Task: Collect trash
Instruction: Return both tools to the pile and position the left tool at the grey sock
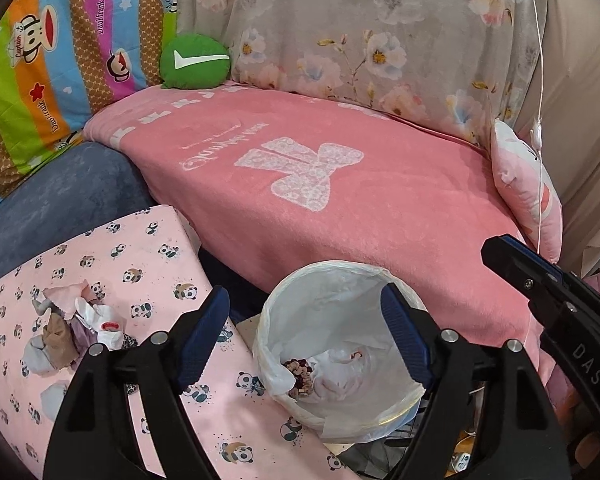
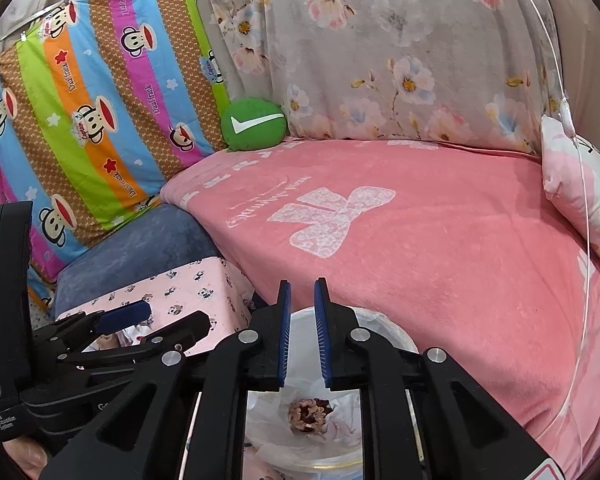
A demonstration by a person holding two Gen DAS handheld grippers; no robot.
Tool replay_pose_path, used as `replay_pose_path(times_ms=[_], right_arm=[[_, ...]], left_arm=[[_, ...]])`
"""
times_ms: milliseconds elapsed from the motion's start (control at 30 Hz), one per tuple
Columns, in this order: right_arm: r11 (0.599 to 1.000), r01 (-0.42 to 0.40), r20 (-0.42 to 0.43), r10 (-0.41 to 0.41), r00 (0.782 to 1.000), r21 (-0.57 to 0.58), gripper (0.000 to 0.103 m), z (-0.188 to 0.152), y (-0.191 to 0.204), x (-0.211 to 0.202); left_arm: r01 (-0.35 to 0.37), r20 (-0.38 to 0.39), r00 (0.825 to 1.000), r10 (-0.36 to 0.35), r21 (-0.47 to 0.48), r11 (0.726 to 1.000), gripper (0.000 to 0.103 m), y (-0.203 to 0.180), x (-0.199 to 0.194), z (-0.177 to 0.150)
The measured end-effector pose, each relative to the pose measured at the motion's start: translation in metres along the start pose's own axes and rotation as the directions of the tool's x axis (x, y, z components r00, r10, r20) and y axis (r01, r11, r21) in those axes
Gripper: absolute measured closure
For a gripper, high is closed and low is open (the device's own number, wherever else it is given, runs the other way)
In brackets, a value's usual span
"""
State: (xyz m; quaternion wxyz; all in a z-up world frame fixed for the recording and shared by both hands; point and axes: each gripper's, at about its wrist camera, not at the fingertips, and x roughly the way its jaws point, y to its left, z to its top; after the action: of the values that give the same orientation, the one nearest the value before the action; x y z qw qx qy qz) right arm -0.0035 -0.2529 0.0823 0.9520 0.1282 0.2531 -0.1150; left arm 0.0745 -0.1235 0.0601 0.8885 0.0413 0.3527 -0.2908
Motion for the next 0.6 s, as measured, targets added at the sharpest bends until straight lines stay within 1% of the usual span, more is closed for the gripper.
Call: replay_pose_path(times_ms=[167,300,367,600], right_arm=[[1.0,-0.007,0.001,0.007,1.0,-0.01,0.083,-0.001,0.008,-0.002],[1.0,-0.015,0.0,0.015,1.0,-0.015,0.077,-0.002,0.015,-0.003],[1.0,-0.022,-0.002,0.022,1.0,-0.018,0.076,-0.003,0.019,-0.002],[0.998,-0.054,-0.024,0.053,0.998,-0.041,0.075,-0.01,0.043,0.003]], left_arm=[[-0.003,0.02,1.0,0.003,-0.006,1.0,0.029,0.005,-0.007,0.001],[-0.014,0.028,1.0,0.015,-0.035,0.999,0.029,0.018,-0.012,-0.001],[-0.021,0.026,0.999,0.022,-0.048,0.999,0.028,0.025,-0.014,-0.003],[-0.079,0.013,0.997,0.08,-0.112,0.991,0.027,0.06,-0.019,-0.019]])
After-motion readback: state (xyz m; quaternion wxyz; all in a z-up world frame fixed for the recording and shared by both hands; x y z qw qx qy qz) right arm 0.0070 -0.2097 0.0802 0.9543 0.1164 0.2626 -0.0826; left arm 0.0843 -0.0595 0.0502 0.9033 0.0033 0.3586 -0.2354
